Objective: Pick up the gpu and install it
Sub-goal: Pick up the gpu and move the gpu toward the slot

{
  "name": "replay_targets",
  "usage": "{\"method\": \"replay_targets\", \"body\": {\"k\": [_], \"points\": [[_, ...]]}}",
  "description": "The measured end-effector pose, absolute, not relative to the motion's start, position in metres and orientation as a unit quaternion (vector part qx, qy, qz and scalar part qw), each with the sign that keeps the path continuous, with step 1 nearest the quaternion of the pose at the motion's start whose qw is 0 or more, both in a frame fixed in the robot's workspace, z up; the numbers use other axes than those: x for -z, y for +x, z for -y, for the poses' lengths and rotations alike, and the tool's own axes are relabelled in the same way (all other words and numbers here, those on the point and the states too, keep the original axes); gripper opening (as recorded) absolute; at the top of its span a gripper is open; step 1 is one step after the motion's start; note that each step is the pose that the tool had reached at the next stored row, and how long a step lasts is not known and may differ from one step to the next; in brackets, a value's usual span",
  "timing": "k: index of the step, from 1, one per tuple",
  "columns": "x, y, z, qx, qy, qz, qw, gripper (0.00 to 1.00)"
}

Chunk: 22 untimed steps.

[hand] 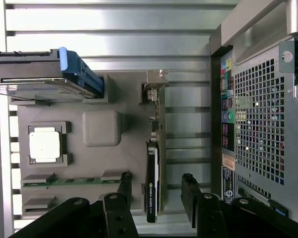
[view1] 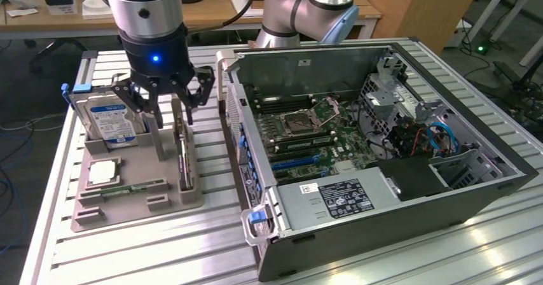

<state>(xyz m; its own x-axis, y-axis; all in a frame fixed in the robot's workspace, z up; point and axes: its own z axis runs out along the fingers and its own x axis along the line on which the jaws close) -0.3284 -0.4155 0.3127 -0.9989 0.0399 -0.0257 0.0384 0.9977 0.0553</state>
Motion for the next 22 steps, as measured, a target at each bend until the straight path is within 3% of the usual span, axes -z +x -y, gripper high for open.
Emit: {"method": "replay_targets", "body": {"k": [22], "points": [[-0.302,-0.328,0.422,-0.027,0.020,-0.999,0.014,0.53]]}}
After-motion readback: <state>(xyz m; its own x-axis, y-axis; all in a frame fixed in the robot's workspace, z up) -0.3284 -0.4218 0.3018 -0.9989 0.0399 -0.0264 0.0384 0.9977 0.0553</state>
